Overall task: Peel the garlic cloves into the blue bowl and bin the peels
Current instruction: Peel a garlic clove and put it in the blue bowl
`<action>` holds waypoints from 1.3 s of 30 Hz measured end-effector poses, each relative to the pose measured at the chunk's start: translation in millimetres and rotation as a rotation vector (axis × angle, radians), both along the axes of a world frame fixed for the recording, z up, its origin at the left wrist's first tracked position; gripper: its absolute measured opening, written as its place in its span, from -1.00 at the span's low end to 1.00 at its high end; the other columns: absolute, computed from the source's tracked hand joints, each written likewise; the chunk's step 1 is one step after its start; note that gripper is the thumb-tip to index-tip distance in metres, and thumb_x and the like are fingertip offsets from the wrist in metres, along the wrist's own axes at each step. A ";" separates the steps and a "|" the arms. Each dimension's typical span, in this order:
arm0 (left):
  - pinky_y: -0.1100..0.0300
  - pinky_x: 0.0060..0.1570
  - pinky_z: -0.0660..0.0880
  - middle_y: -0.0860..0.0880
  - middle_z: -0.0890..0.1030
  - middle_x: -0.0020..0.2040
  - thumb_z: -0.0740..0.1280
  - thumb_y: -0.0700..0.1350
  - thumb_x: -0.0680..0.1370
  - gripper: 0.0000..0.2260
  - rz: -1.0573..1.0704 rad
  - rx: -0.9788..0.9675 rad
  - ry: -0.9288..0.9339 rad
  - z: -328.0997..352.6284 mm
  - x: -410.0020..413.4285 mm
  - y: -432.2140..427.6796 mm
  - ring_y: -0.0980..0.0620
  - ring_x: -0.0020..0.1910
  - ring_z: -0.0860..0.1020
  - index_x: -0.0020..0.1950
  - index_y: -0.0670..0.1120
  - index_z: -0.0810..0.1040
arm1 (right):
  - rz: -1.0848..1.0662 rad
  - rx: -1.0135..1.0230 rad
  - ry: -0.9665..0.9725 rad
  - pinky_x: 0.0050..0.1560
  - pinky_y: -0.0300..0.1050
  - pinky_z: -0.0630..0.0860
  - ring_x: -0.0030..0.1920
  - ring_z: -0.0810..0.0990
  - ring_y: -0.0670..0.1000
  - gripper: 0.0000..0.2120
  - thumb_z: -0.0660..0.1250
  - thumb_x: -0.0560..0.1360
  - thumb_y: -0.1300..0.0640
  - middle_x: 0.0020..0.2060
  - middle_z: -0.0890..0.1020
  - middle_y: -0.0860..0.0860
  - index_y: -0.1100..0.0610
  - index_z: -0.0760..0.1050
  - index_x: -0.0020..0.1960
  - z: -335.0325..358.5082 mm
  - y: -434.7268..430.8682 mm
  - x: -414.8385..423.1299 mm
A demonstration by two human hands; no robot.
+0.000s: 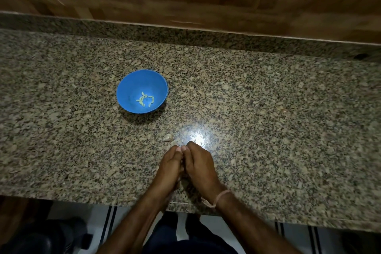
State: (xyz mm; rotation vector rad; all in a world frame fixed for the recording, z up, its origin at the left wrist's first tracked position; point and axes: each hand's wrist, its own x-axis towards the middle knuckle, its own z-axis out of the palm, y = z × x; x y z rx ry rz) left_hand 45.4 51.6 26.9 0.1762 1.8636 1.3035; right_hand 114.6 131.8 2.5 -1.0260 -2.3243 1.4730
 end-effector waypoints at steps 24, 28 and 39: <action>0.02 -0.10 0.49 -0.08 0.60 -0.06 0.09 -0.03 0.74 -0.69 -0.023 -0.188 0.488 -15.7 -6.6 0.3 -0.06 -0.10 0.57 0.07 -0.19 0.52 | -0.193 -0.695 0.020 -0.25 -0.14 0.44 -0.30 0.53 -0.04 -0.66 0.20 0.73 0.02 -0.32 0.60 0.04 0.16 0.53 -0.14 10.4 2.5 -16.8; 0.32 -0.64 0.27 -0.02 0.37 -0.46 0.16 -0.06 0.73 -0.61 0.322 0.062 -0.589 4.8 -16.0 18.0 0.10 -0.58 0.37 -0.29 -0.11 0.40 | 0.071 0.281 -0.008 -0.25 -0.17 0.28 -0.25 0.40 -0.06 -0.67 0.08 0.73 -0.03 -0.29 0.43 -0.08 0.05 0.34 -0.18 -1.5 5.2 -6.5; 0.19 -0.34 0.52 -0.16 0.60 -0.26 0.15 -0.07 0.73 -0.68 0.140 -0.011 -0.053 -7.7 -11.3 10.5 0.00 -0.32 0.60 -0.10 -0.19 0.54 | -0.050 -0.061 0.005 -0.26 -0.23 0.35 -0.29 0.47 -0.07 -0.66 0.17 0.73 0.03 -0.32 0.53 -0.01 0.13 0.46 -0.17 9.4 0.6 -9.4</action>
